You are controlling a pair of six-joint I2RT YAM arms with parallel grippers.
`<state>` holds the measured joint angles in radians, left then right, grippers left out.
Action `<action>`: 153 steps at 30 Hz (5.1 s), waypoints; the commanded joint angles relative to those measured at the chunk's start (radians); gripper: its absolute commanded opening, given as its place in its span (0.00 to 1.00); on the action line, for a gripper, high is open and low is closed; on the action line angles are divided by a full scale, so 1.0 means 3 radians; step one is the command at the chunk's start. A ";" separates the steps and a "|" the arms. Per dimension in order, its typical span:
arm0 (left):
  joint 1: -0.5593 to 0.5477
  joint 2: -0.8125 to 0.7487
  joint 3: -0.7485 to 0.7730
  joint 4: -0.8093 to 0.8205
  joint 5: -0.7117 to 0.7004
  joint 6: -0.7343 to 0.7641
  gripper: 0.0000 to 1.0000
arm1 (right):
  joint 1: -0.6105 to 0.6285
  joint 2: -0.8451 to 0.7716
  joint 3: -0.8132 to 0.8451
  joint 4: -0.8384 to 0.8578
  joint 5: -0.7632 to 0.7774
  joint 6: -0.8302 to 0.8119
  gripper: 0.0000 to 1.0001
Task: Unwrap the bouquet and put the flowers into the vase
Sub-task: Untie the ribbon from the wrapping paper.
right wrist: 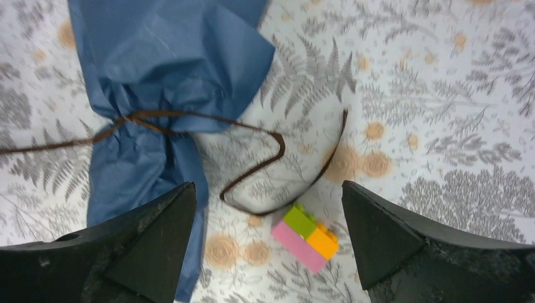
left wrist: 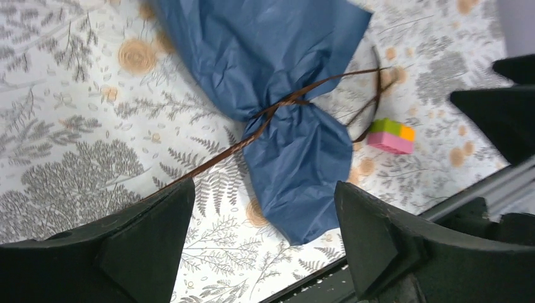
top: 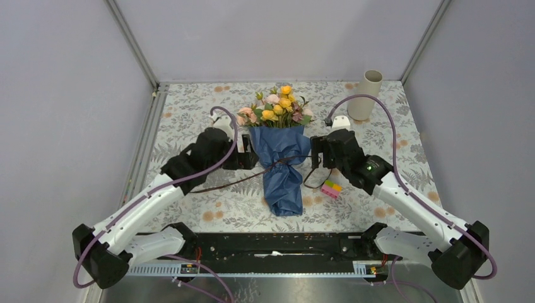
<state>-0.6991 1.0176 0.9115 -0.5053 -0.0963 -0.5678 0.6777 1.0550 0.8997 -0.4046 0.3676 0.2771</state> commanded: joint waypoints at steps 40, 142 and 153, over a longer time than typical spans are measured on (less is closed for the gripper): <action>0.0601 0.0095 -0.0247 0.0554 0.1050 -0.0063 0.67 | 0.0733 0.1572 0.0264 0.1276 -0.0396 -0.0708 0.42; 0.0162 0.0799 -0.0835 0.1824 0.0341 0.0093 0.65 | 0.0707 0.1403 -0.0148 0.1536 0.0084 -0.0520 0.37; 0.0152 0.0785 -0.0944 0.2049 0.0456 0.0010 0.66 | 0.0707 0.1623 -0.0022 0.1558 0.0326 -0.0776 0.48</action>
<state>-0.6472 1.2587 0.6121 0.0170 0.0376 -0.5591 0.8898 1.5093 0.8295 0.0418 0.4068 0.0837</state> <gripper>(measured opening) 0.654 0.475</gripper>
